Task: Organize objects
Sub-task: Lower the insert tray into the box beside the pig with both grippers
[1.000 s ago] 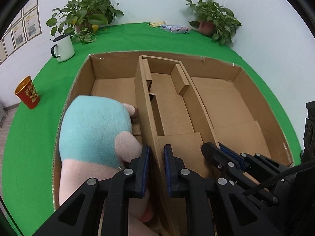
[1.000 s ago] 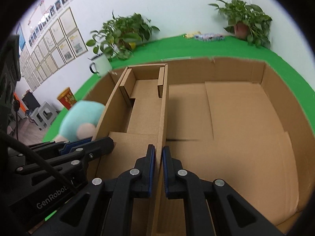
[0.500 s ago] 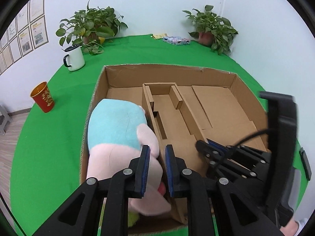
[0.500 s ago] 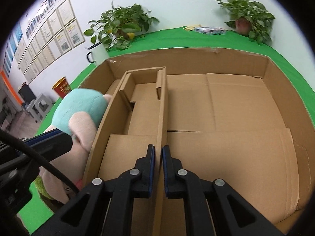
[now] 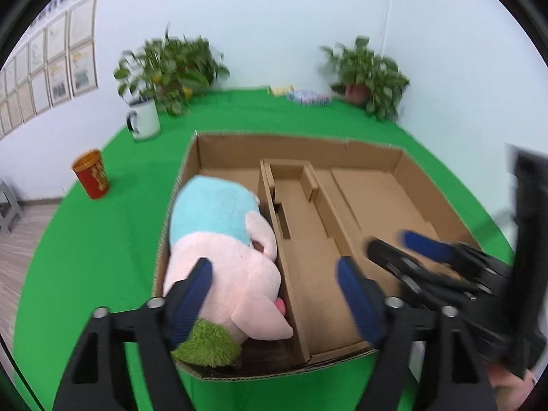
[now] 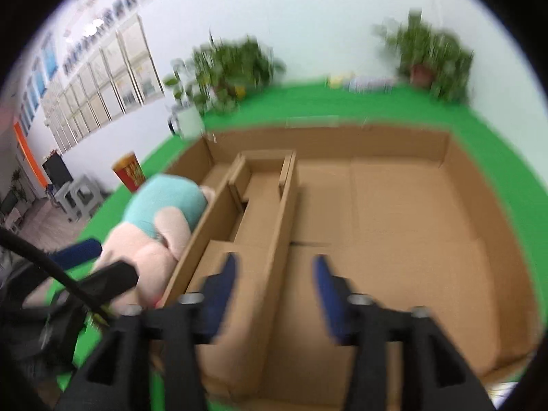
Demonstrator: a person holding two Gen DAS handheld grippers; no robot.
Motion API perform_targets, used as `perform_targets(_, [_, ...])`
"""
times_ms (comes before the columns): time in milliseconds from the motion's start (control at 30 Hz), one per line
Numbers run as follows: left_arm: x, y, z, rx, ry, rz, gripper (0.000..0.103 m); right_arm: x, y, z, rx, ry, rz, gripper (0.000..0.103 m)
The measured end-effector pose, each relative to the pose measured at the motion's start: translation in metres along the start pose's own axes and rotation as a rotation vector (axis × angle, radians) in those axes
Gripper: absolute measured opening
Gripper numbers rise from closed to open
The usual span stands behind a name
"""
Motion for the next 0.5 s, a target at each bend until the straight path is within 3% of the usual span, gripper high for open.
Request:
perform_targets(33, [-0.005, 0.000, 0.002, 0.003, -0.010, 0.023, 0.084, -0.017, -0.004, 0.004, -0.023, -0.032, 0.038, 0.075])
perform_targets(67, [-0.012, 0.000, 0.004, 0.007, -0.019, 0.047, 0.087, -0.034, -0.010, 0.006, -0.043, -0.054, 0.068, 0.079])
perform_targets(167, [-0.024, -0.004, 0.009, 0.020, -0.039, 0.082, 0.089, -0.068, -0.032, 0.011, -0.071, -0.069, 0.094, 0.080])
perform_targets(300, [-0.025, -0.015, 0.017, 0.021, -0.052, 0.056, 0.089, -0.097, -0.065, 0.021, -0.044, -0.083, 0.088, 0.080])
perform_targets(433, [-0.037, -0.029, 0.037, 0.029, -0.102, 0.050, 0.090, -0.119, -0.095, 0.015, -0.039, -0.037, 0.064, 0.083])
perform_targets(500, [-0.045, -0.037, 0.048, 0.041, -0.115, 0.058, 0.099, -0.126, -0.108, 0.011, -0.050, -0.020, 0.051, 0.084])
Point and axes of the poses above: each gripper's, at about its wrist camera, not at the fingertips, and x roughly the way its jaws point, z to its right, y to its top, the point moved 10 cm from there along x, roughly the way its jaws point, and after that the axes turned 12 degrees about -x, right-handed, at the moved point
